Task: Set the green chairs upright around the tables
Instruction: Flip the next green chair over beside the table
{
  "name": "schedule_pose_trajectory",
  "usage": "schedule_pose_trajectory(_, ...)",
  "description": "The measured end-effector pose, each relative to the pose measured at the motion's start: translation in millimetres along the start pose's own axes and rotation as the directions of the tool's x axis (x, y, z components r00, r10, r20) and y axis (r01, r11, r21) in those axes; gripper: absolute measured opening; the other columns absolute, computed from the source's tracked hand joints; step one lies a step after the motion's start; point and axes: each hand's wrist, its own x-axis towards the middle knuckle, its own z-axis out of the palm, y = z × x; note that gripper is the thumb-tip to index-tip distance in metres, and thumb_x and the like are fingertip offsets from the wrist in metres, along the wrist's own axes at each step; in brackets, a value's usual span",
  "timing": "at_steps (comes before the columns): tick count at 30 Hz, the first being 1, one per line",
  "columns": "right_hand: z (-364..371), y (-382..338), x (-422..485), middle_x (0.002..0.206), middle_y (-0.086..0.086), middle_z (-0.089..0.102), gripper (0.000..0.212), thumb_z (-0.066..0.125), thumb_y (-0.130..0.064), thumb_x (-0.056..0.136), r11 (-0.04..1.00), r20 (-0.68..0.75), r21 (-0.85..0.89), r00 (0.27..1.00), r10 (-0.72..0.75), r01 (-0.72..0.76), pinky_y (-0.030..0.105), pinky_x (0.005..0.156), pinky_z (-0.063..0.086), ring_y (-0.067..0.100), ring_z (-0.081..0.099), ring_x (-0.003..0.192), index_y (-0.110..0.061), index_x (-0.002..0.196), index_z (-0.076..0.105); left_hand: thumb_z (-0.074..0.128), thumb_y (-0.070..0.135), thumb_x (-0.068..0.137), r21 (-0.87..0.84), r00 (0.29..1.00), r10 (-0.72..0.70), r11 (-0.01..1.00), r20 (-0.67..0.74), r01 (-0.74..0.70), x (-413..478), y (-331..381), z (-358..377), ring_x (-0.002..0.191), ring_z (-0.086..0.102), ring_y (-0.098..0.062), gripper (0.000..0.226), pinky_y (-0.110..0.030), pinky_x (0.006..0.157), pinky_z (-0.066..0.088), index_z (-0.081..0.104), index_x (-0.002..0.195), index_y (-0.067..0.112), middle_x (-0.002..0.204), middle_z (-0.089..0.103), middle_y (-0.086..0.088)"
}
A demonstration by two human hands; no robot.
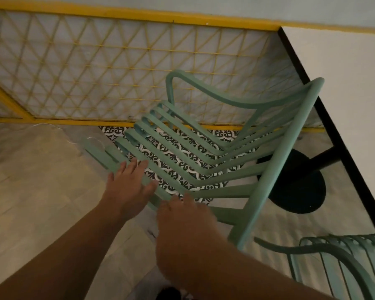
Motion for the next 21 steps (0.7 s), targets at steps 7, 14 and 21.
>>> schedule_pose_trajectory(7,-50.1,128.8,-62.9,0.130,-0.004,0.065,0.066,0.040,-0.075,0.093,0.995,-0.298,0.101,0.954,0.026,0.004,0.044,0.115,0.038,0.021,0.052,0.128,-0.027,0.132,0.062,0.045,0.075,0.090,-0.308,0.996,-0.046,0.951,-0.071,0.022,-77.2,91.8,-46.9,0.154,0.021,-0.022,0.081,-0.053,0.123,0.019,0.024,0.159,0.038,0.168,0.024,0.003)
schedule_pose_trajectory(14,-32.5,217.3,-55.6,0.122,-0.011,0.068,0.085,0.023,-0.090,0.085,0.991,-0.369,-0.049,0.920,-0.134,0.125,0.048,0.125,0.025,0.025,0.047,0.139,-0.033,0.128,0.068,0.059,0.083,0.072,-0.592,0.967,0.221,0.799,0.123,-0.107,-144.5,167.9,-63.2,0.108,0.047,0.024,0.065,-0.005,0.093,0.036,0.034,0.131,0.078,0.127,0.045,0.053)
schedule_pose_trajectory(21,-20.1,229.5,-39.9,0.118,-0.006,0.067,0.093,0.034,-0.098,0.070,0.965,-0.410,-0.113,0.874,-0.261,0.235,0.046,0.121,0.026,0.027,0.050,0.132,-0.028,0.121,0.069,0.058,0.038,0.092,-0.294,0.987,0.157,0.946,0.038,-0.139,-144.7,181.8,-21.5,0.077,0.052,-0.005,0.048,-0.015,0.063,0.036,0.046,0.139,0.042,0.089,0.052,0.016)
